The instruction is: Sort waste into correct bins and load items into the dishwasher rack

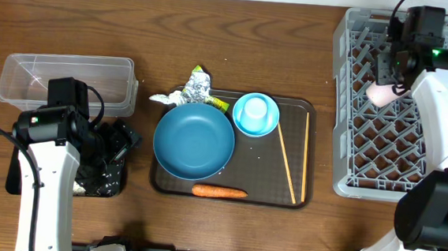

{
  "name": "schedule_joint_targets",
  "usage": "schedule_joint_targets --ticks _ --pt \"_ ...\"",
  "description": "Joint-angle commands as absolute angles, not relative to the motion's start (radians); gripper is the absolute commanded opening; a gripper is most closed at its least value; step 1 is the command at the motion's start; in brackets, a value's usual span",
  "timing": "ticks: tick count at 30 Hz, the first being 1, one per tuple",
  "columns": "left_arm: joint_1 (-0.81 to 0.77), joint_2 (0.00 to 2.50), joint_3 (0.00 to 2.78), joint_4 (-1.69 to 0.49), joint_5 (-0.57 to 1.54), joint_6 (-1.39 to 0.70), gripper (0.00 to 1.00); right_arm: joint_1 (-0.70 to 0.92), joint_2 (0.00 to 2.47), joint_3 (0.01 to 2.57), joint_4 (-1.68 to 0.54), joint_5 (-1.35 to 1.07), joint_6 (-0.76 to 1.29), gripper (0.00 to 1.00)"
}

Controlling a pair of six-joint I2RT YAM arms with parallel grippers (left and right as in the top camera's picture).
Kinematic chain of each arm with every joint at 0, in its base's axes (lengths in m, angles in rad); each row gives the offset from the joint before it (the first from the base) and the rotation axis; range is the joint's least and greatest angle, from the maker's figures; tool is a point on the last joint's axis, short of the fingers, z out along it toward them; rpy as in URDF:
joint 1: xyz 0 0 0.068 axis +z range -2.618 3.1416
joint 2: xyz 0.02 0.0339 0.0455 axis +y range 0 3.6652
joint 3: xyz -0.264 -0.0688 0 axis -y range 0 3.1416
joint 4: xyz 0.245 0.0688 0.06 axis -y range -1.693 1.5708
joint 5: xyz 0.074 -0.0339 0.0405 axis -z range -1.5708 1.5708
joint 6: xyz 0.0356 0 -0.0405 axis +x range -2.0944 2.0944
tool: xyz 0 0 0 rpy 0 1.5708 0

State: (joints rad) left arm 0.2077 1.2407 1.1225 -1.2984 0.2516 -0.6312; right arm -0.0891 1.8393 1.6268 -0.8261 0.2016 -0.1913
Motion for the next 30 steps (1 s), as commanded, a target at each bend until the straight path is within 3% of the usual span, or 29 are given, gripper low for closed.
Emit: schedule_joint_targets --ticks 1,11,15,30 --pt "0.213 1.240 1.134 -1.301 0.242 -0.625 1.00 -0.128 1.835 1.629 -0.835 0.132 -0.218 0.61" --pt "0.213 1.240 1.134 -1.301 0.242 -0.625 1.00 -0.178 1.835 1.629 -0.888 -0.056 -0.270 0.59" --pt "0.213 1.240 1.134 -1.301 0.242 -0.625 1.00 -0.179 1.835 1.628 -0.922 -0.094 -0.271 0.54" --pt "0.213 1.240 1.134 -1.301 0.242 -0.625 1.00 -0.181 1.784 1.630 -0.999 -0.049 -0.146 0.15"
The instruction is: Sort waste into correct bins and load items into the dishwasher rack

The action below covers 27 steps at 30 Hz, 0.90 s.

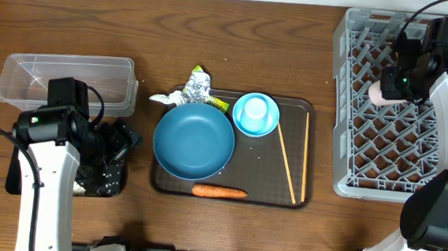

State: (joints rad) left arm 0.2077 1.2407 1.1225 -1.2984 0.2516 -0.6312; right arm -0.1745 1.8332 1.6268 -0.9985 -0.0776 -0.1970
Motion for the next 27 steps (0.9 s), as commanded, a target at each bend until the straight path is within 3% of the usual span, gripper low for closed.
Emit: schedule_joint_targets --ticks 1,4,12,22,27 --pt "0.213 1.240 1.134 -1.301 0.242 -0.625 1.00 -0.183 1.770 1.630 -0.995 -0.049 -0.134 0.11" --pt "0.213 1.240 1.134 -1.301 0.242 -0.625 1.00 -0.185 1.729 1.631 -0.984 -0.049 -0.120 0.03" --pt "0.213 1.240 1.134 -1.301 0.242 -0.625 1.00 -0.233 1.633 1.631 -0.932 -0.140 -0.013 0.01" --pt "0.213 1.240 1.134 -1.301 0.242 -0.625 1.00 -0.542 1.751 1.626 -0.866 -1.177 -0.136 0.01" --pt "0.213 1.240 1.134 -1.301 0.242 -0.625 1.00 -0.598 1.900 1.626 -0.846 -1.502 -0.199 0.01"
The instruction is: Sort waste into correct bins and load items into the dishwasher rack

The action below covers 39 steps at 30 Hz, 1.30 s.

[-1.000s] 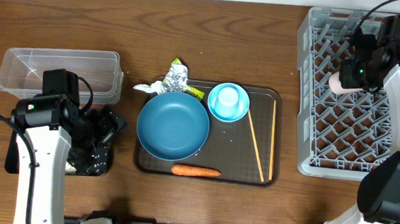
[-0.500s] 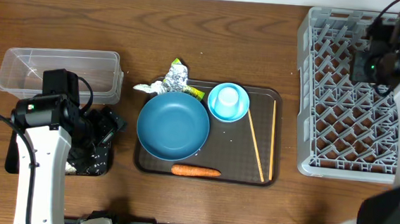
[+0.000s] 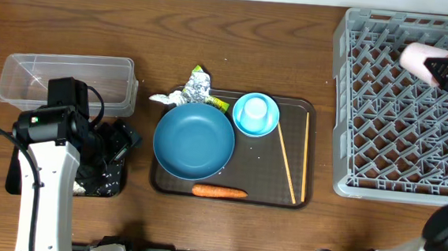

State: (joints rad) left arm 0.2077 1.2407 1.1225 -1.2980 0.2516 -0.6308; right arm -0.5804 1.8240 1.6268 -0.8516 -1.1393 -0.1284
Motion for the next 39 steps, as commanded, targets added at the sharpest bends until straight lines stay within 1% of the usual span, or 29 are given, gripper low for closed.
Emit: schedule_joint_targets --ticks 1,7,13,28,39 --pt "0.213 1.240 1.134 -1.301 0.242 -0.625 1.00 -0.605 1.933 1.626 -0.836 -1.541 -0.200 0.01" --pt "0.213 1.240 1.134 -1.301 0.242 -0.625 1.00 -0.632 2.076 1.626 -0.754 -1.560 -0.196 0.01" --pt "0.213 1.240 1.134 -1.301 0.242 -0.625 1.00 -0.640 2.146 1.626 -0.705 -1.560 -0.197 0.01" --pt "0.213 1.240 1.134 -1.301 0.242 -0.625 1.00 -0.599 2.193 1.624 -0.575 -1.559 -0.207 0.01" --pt "0.213 1.240 1.134 -1.301 0.242 -0.625 1.00 -0.589 2.262 1.624 -0.564 -1.534 -0.191 0.01"
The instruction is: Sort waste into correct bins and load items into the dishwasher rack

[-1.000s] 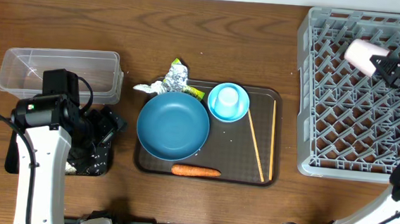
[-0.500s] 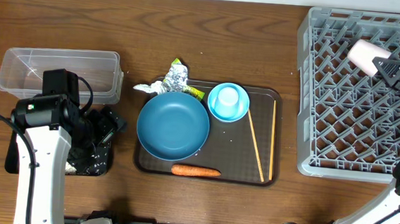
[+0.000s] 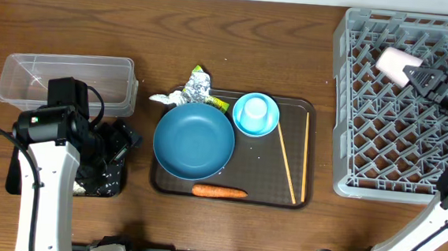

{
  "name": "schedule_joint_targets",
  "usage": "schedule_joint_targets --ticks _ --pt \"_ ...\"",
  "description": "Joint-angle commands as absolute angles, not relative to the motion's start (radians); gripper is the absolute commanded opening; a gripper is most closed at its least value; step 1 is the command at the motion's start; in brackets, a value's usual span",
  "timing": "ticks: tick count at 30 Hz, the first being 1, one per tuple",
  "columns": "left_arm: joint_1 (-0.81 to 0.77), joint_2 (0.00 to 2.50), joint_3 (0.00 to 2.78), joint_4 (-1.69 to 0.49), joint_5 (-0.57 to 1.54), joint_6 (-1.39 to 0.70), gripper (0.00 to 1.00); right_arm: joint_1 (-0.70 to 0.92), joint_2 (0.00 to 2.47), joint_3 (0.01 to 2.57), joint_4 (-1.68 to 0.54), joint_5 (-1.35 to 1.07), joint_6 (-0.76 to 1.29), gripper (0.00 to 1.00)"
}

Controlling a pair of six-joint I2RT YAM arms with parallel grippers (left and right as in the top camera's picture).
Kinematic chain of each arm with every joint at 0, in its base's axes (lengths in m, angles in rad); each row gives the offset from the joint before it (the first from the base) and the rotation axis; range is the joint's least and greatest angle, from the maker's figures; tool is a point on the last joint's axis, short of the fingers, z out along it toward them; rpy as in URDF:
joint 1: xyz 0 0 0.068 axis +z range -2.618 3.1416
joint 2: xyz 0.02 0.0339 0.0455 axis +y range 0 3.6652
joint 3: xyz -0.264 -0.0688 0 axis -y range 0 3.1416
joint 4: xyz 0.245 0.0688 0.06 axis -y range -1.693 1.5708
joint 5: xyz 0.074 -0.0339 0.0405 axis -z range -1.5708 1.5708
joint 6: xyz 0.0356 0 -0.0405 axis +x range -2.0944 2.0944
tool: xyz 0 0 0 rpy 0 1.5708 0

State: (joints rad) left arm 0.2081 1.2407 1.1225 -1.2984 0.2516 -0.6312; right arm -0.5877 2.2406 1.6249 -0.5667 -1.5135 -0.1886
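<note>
A pink cup point(image 3: 393, 61) lies tilted over the far part of the grey dishwasher rack point(image 3: 351, 111), with my right gripper point(image 3: 414, 75) shut on its right end. The dark tray point(image 3: 260, 175) holds a blue plate point(image 3: 194, 140), an upside-down light blue cup point(image 3: 255, 113), two chopsticks point(image 3: 287, 163) and a carrot point(image 3: 218, 192). Crumpled foil point(image 3: 196, 88) and a green wrapper point(image 3: 218, 104) lie at the tray's far left corner. My left gripper point(image 3: 118, 143) hangs over the black bin point(image 3: 101, 182), fingers apart and empty.
A clear plastic container point(image 3: 66, 81) stands at the far left, behind the black bin. The rack fills the table's right side up to the edge. Bare wood lies between the tray and the rack.
My right gripper has brought the pink cup a little left and nearer, and the gripper now shows in full over the rack. The left arm has not moved.
The right gripper first held the pink cup over the rack's left part, and stayed there a second later. Then the cup was at the rack's far right, and now it is back toward the far middle. The left arm and tray items stayed put.
</note>
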Motion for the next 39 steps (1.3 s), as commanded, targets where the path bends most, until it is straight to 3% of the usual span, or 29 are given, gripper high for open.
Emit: schedule_joint_targets --ticks 1,14,26,34,36,39 --pt "0.213 1.240 1.134 -1.301 0.242 -0.625 1.00 -0.589 2.270 1.624 -0.563 -1.533 -0.191 0.01" --pt "0.213 1.240 1.134 -1.301 0.242 -0.625 1.00 -0.609 2.265 1.629 -0.483 -1.377 0.057 0.03" --pt "0.213 1.240 1.134 -1.301 0.242 -0.625 1.00 -0.629 2.214 1.629 -0.627 -1.171 0.044 0.06" --pt "0.213 1.240 1.134 -1.301 0.242 -0.625 1.00 -0.657 2.125 1.629 -0.702 -0.988 0.052 0.14" --pt "0.213 1.240 1.134 -1.301 0.242 -0.625 1.00 -0.664 2.077 1.629 -0.731 -0.899 0.059 0.25" --pt "0.213 1.240 1.134 -1.301 0.242 -0.625 1.00 -0.673 2.009 1.629 -0.755 -0.782 0.105 0.30"
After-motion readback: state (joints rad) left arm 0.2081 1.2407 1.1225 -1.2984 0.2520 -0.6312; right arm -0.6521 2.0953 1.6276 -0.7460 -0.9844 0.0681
